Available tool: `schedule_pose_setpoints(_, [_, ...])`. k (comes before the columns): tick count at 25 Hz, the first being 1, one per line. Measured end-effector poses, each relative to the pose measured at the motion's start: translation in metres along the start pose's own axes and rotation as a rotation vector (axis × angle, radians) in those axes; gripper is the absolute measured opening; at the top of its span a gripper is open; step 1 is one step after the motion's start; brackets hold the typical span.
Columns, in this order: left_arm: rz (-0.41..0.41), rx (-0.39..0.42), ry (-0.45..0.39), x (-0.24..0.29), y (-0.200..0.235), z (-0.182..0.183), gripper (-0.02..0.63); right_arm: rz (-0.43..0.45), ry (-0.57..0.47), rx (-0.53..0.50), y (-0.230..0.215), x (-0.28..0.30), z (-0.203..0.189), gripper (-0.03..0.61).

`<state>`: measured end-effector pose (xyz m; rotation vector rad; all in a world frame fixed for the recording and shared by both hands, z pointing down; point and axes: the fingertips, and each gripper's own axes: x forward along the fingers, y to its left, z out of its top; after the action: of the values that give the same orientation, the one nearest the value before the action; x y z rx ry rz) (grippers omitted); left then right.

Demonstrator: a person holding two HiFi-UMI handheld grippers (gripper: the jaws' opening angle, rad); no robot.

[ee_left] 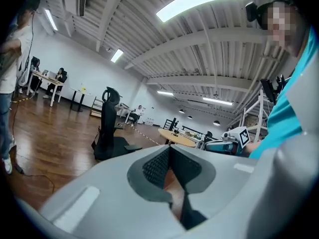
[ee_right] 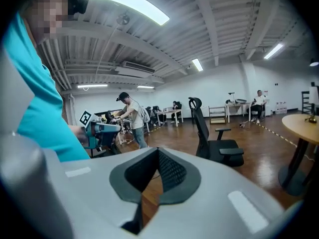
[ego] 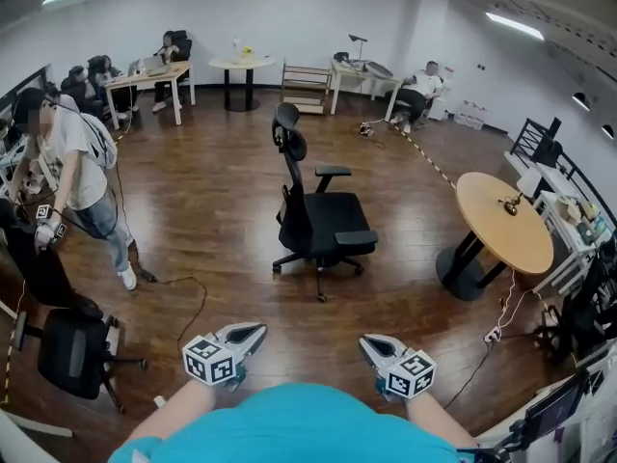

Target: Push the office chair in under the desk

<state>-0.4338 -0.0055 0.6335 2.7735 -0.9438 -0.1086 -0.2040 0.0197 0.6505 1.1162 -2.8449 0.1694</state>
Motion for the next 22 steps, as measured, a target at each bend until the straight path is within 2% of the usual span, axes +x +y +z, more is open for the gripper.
schedule_pose_setpoints(5, [-0.007,-0.012,-0.003,0.059,0.062,0.004,0.106,-0.008,0.011,0.008,-0.072,0.053,0.000,0.000])
schedule_pose_setpoints(10, [0.046,0.015,0.003,0.147,0.112,0.014,0.106,0.050,-0.014,-0.005,-0.173,0.097,0.005,0.000])
schedule_pose_setpoints(15, [0.115,-0.020,-0.019,0.253,0.143,0.036,0.106,0.146,-0.008,-0.009,-0.286,0.129,0.033,0.000])
schedule_pose_setpoints(18, [0.143,-0.035,-0.023,0.301,0.166,0.048,0.106,0.192,-0.018,-0.043,-0.334,0.151,0.057,0.000])
schedule_pose_setpoints(22, [0.159,-0.052,-0.013,0.346,0.197,0.062,0.106,0.207,-0.023,-0.016,-0.382,0.177,0.067,0.000])
